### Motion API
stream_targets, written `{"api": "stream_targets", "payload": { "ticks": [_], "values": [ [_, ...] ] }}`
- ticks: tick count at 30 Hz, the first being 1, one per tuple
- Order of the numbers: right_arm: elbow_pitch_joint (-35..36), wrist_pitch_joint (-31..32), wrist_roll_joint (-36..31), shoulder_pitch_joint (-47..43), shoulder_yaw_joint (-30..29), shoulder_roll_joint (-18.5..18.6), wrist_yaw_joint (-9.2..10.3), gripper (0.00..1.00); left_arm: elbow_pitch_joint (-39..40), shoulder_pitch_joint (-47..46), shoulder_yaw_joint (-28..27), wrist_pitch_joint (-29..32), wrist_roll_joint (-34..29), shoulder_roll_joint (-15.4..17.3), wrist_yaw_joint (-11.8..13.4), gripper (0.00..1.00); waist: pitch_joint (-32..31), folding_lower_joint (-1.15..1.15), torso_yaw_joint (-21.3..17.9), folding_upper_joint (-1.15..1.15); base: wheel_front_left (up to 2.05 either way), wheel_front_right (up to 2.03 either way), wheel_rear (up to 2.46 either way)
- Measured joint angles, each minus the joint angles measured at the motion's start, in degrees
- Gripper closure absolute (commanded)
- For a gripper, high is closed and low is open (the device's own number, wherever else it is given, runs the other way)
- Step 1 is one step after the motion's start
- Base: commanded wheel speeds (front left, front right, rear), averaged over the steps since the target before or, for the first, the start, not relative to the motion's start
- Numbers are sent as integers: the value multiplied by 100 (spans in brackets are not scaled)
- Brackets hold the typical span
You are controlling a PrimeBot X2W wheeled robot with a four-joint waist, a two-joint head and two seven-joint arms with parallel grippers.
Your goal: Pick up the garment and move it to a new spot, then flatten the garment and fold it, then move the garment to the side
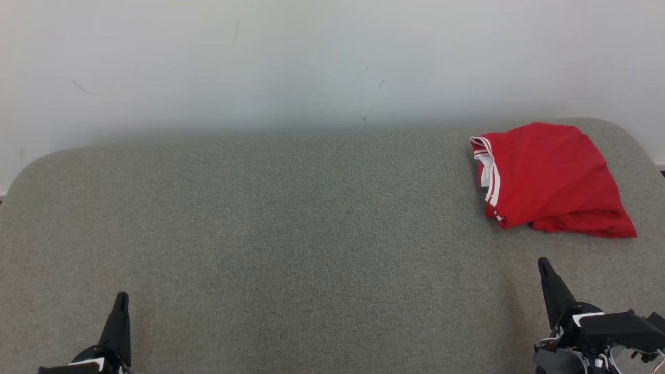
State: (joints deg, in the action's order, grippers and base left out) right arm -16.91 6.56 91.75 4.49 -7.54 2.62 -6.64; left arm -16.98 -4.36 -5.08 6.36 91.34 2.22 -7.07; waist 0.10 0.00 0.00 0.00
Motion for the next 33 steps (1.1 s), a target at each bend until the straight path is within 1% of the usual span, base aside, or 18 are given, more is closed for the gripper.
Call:
{"api": "stream_targets", "payload": {
  "ticks": [33],
  "values": [
    [-7,-1,0,64,0,-1,-25,100,-8,-1,0,0,0,-1,-1,100,0,0,0,0,0,0,0]
  ]
}}
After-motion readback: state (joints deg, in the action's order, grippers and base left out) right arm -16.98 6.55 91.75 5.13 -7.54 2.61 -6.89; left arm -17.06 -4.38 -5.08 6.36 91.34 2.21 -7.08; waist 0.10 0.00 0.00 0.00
